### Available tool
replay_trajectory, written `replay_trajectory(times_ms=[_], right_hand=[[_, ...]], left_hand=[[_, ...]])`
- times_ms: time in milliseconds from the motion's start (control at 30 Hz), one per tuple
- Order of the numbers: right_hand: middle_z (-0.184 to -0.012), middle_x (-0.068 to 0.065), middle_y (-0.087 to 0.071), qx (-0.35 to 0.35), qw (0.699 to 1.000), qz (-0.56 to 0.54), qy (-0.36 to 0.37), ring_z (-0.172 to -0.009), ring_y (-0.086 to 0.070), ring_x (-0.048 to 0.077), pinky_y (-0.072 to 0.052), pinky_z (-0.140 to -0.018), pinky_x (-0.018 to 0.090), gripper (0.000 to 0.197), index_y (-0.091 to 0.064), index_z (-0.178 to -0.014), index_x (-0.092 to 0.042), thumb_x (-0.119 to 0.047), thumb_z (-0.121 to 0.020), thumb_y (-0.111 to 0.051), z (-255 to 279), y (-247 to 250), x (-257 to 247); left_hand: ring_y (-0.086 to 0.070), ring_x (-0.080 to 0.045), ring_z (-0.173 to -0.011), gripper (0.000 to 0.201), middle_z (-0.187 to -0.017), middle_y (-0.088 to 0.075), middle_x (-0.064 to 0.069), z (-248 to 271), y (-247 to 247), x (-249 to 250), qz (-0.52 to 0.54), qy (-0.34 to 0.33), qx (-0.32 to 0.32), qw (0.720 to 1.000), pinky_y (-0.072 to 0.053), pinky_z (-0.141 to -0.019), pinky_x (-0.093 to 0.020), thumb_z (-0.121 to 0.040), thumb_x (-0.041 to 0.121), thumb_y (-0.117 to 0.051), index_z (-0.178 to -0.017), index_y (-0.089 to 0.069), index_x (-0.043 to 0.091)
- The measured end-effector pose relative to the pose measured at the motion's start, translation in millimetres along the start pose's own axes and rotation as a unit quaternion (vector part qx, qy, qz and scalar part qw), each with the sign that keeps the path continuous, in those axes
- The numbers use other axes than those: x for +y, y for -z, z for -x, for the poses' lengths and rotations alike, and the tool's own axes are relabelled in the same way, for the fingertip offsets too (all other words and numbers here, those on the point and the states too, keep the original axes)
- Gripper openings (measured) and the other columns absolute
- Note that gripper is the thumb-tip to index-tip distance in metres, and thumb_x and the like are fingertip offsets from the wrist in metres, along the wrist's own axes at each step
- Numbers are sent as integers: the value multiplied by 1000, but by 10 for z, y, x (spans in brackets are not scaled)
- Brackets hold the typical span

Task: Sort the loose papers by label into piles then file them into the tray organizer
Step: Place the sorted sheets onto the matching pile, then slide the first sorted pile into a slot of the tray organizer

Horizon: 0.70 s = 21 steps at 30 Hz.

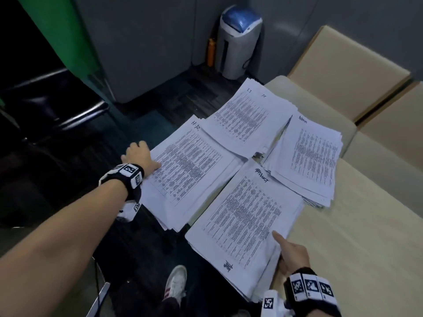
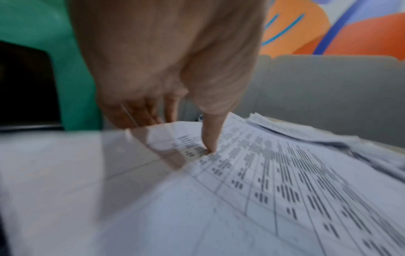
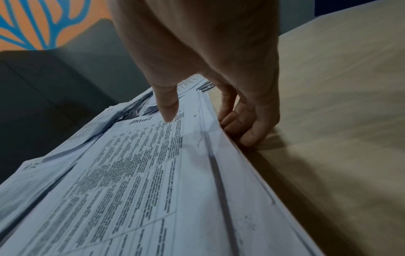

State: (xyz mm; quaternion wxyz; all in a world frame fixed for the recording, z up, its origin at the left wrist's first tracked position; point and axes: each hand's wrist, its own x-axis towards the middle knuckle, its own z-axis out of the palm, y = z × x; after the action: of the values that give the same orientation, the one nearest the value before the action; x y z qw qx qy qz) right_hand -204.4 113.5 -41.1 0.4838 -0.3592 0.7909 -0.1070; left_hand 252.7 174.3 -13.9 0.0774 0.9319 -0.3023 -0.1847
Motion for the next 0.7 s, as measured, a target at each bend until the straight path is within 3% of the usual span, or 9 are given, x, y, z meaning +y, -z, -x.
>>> replay_trajectory(times_ms=[100, 133, 167, 233, 300, 367, 433, 500, 700], right_hand=[[-55, 7, -39, 11, 1000, 16, 2, -52, -41, 22, -36, -59, 32, 57, -40, -59, -12, -44, -80, -82, 5, -36, -84], [-61, 8, -45, 12, 1000, 10, 3, -57, -45, 24, -39, -62, 34, 53, -46, -67, -8, -44, -79, -83, -1, -45, -107], [-72, 10, -51, 7, 1000, 3, 0, -66, -51, 27, -43, -67, 36, 51, -51, -79, -3, -43, -80, -83, 25, -61, -141], [-88, 12, -60, -12, 1000, -10, -12, -82, -59, 32, -49, -80, 41, 51, -56, -97, 4, -36, -80, -84, 85, -100, -196], [-87, 13, -63, -22, 999, -24, -7, -89, -62, 35, -52, -86, 44, 48, -62, -107, 9, -26, -82, -83, 130, -133, -238], [-98, 16, -64, -23, 999, -44, 5, -98, -62, 36, -51, -91, 43, 51, -59, -123, 12, -17, -86, -78, 159, -144, -268], [-125, 21, -57, -28, 995, -90, 16, -119, -58, 39, -46, -100, 43, 62, -45, -141, 10, -14, -91, -73, 208, -139, -293], [-131, 21, -57, -45, 992, -116, 25, -121, -57, 38, -45, -103, 43, 58, -46, -141, 9, -11, -93, -72, 255, -130, -281], [-113, 13, -72, -24, 987, -148, 60, -102, -68, 32, -52, -99, 48, 32, -68, -121, -3, 0, -89, -72, 318, 234, 88]], left_hand=[[-51, -36, -110, 55, -122, -51, -18, 254, -25, 260, -27, -59, 131, 989, -41, -92, -50, -78, 29, -78, -118, -50, 5], [-52, -32, -106, 44, -119, -53, -15, 385, -44, 366, 3, -103, 133, 986, -42, -91, -47, -84, 28, -74, -117, -53, 7], [-54, -27, -102, 35, -117, -56, -10, 532, -81, 470, 47, -150, 99, 983, -43, -90, -42, -89, 28, -69, -115, -55, 10], [-56, -16, -94, 24, -110, -60, -1, 861, -209, 670, 108, -214, -42, 970, -49, -87, -32, -94, 30, -63, -112, -59, 14], [-58, -14, -95, 29, -110, -61, 1, 1142, -416, 820, 121, -238, -151, 952, -53, -91, -33, -94, 35, -64, -115, -59, 16], [-59, -17, -100, 40, -116, -58, -2, 1310, -651, 921, 89, -240, -177, 950, -52, -93, -36, -94, 41, -63, -122, -55, 14], [-59, -21, -99, 45, -120, -53, -5, 1400, -835, 966, 57, -233, -172, 956, -53, -91, -37, -94, 44, -60, -125, -52, 12], [-61, -22, -94, 46, -120, -48, -5, 1445, -938, 977, 39, -228, -162, 959, -54, -88, -37, -95, 45, -58, -125, -51, 11], [-59, -22, -102, 38, -122, -56, -5, 1553, -1028, 1063, 49, -235, -168, 956, -50, -92, -37, -96, 41, -57, -122, -53, 13]])
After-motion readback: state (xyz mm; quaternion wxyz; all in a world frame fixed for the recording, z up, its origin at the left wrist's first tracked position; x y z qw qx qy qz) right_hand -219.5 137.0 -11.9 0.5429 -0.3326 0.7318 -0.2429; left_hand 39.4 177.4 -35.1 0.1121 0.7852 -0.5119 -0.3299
